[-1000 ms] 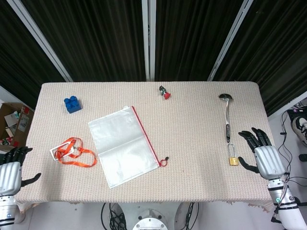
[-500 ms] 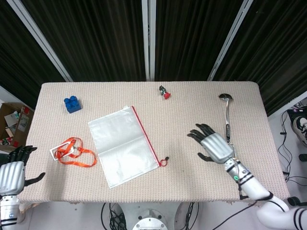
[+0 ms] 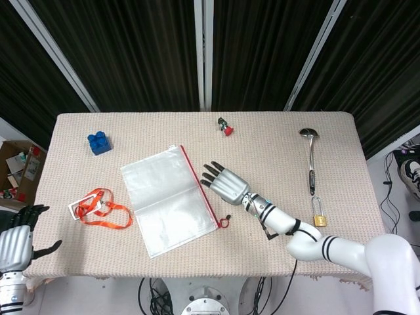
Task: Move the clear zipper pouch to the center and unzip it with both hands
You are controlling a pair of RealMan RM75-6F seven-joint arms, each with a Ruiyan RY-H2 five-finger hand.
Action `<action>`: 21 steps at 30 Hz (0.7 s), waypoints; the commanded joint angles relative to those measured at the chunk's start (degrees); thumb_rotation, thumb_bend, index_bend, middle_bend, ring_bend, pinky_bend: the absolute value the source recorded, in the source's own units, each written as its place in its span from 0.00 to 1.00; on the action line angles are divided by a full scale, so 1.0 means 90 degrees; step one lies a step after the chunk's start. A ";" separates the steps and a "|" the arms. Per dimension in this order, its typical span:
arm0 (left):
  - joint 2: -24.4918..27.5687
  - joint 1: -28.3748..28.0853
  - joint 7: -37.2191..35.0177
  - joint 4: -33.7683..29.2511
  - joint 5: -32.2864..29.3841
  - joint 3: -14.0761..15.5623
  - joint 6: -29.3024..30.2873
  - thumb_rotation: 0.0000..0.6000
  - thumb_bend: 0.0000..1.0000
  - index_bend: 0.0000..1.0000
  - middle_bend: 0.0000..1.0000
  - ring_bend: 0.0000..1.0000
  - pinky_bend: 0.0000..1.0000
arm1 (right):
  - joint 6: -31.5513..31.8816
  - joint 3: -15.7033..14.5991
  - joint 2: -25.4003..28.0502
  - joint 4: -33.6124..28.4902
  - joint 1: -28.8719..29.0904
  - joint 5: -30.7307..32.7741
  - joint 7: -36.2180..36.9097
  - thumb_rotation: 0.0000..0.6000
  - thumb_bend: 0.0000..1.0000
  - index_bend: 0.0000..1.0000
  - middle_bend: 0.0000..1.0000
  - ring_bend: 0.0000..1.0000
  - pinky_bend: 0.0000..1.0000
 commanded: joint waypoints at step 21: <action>-0.0021 0.0098 -0.0891 0.0351 0.0076 -0.0049 -0.0126 1.00 0.09 0.22 0.17 0.10 0.15 | 0.1334 -0.0984 -0.2563 0.4240 0.1183 -0.1193 0.2247 1.00 0.44 0.55 0.28 0.08 0.03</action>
